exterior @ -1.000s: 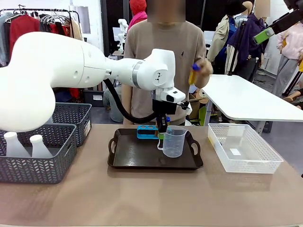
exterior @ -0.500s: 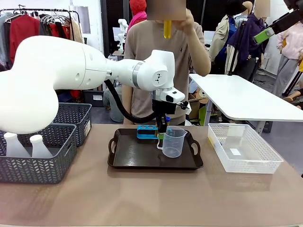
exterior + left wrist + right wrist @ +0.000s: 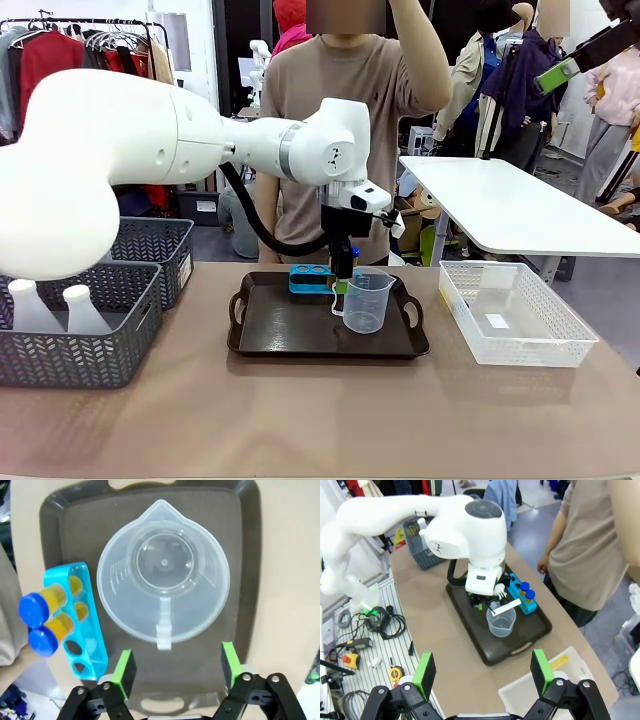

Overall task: Prepare the laboratory tools.
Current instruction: Pick up one Large Measuring Cup and place it on the Handle tray.

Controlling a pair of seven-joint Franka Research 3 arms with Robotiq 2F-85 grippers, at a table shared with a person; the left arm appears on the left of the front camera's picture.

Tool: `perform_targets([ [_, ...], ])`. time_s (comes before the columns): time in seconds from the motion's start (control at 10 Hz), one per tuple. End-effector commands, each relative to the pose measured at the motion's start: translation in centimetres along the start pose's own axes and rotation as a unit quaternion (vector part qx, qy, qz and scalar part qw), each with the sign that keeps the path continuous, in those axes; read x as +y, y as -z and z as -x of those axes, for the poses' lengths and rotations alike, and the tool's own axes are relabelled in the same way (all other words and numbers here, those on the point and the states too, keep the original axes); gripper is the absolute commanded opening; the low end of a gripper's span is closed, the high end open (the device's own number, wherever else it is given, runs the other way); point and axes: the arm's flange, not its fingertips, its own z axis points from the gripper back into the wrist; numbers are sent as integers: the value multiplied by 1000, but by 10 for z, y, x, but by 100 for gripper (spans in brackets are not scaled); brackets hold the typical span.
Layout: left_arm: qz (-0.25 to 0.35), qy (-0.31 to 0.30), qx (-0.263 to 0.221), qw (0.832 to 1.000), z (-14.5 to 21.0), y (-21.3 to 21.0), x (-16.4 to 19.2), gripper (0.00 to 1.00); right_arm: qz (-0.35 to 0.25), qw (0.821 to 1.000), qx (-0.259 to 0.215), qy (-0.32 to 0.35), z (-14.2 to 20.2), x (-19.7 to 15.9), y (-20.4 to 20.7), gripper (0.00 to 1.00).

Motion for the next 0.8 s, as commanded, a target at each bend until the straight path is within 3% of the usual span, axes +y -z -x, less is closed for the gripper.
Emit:
perform_targets([
  [0.0,7,-27,9,1000,26,-35,-29,100,-2,1000,-4,1,-2,2,0,100],
  [0.3,10,-49,-2,999,64,-91,-74,100,-2,1000,-4,1,-2,2,0,100],
  [0.5,-12,-116,-4,993,101,-123,-100,100,-2,1000,-4,1,-2,2,0,100],
  [0.7,-49,-206,-9,977,143,-152,-123,100,-2,1000,-4,1,-2,2,0,100],
])
